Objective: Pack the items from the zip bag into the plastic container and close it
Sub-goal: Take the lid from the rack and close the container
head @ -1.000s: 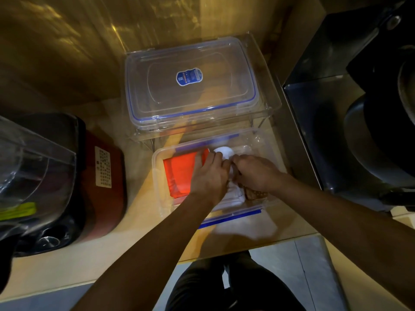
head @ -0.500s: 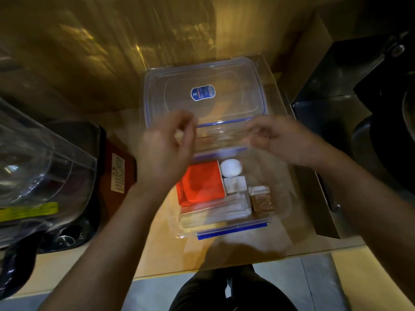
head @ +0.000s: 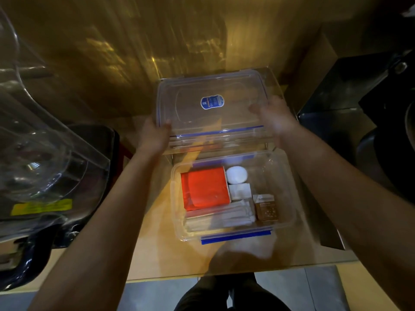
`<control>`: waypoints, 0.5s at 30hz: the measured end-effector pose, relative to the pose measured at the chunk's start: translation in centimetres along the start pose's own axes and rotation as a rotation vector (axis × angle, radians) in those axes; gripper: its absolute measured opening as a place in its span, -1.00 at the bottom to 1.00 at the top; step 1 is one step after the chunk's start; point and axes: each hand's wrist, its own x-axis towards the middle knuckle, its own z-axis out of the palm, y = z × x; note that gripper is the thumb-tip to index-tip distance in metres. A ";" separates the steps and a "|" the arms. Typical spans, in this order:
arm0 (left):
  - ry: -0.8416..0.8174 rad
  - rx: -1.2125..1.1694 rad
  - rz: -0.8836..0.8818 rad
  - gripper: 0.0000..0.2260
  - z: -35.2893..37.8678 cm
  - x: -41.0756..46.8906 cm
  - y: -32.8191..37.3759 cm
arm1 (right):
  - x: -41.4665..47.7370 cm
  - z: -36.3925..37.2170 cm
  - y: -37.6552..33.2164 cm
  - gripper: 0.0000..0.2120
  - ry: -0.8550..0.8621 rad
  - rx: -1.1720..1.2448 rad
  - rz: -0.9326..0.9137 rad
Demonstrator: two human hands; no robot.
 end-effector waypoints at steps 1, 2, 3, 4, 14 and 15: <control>0.001 -0.058 -0.005 -0.64 -0.1 -0.2 0.2 | -0.1 -0.2 -0.3 -0.66 0.038 0.081 0.048; 0.007 -0.074 -0.003 -0.65 -0.2 -0.3 0.3 | -0.1 -0.4 -0.5 -0.59 0.053 0.158 0.089; 0.013 -0.090 0.002 -0.67 -0.2 -0.4 0.3 | -0.2 -0.6 -0.6 -0.58 0.045 0.240 0.113; 0.019 -0.118 0.002 -0.68 -0.2 -0.6 0.3 | -0.3 -0.8 -0.7 -0.60 0.031 0.320 0.128; -0.012 -0.297 0.014 -0.64 0.0 -1.5 -0.9 | -0.4 -1.9 0.0 -0.75 0.117 0.285 0.064; -0.011 -0.282 0.017 -0.64 0.1 -1.5 -0.8 | -0.4 -1.8 0.1 -0.79 0.121 0.229 0.041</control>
